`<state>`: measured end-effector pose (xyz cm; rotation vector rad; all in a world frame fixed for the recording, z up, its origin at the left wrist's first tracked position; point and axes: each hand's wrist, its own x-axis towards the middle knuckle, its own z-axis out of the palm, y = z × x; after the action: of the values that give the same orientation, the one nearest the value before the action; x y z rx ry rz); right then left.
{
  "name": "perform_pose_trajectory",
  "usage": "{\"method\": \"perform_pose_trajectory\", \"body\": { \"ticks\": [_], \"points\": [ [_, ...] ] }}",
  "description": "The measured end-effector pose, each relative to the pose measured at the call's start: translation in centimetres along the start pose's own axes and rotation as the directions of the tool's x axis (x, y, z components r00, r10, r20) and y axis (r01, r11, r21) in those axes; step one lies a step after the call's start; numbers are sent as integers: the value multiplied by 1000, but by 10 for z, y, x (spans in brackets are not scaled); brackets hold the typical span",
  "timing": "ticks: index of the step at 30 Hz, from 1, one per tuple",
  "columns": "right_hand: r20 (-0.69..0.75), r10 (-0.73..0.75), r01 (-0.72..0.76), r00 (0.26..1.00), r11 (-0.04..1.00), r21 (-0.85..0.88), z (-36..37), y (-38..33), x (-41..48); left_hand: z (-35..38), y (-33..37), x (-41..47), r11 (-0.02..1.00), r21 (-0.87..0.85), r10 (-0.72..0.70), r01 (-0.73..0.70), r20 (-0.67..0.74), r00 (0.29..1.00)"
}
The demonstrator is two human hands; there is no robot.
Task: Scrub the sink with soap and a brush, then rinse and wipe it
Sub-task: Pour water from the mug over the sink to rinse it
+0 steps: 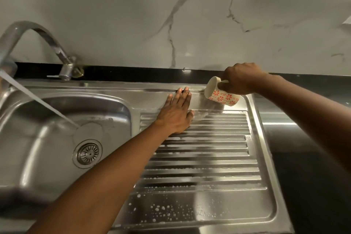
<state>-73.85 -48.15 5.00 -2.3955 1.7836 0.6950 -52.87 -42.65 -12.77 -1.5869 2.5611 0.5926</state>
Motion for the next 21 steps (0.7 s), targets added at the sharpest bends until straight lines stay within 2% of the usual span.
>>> {"method": "perform_pose_trajectory", "body": {
  "ticks": [5,12,21],
  "points": [
    [-13,38,-38,999,999,-1,12,29,-15,-1,31,17,999,15,50,-51,55,997],
    [55,123,-128,991,985,118,25,70,-32,5,73,37,992,10,128,-130,104,986],
    [12,146,-146,989,989,3,39,97,-46,10,128,75,979,17,200,-203,115,973]
  ]
}}
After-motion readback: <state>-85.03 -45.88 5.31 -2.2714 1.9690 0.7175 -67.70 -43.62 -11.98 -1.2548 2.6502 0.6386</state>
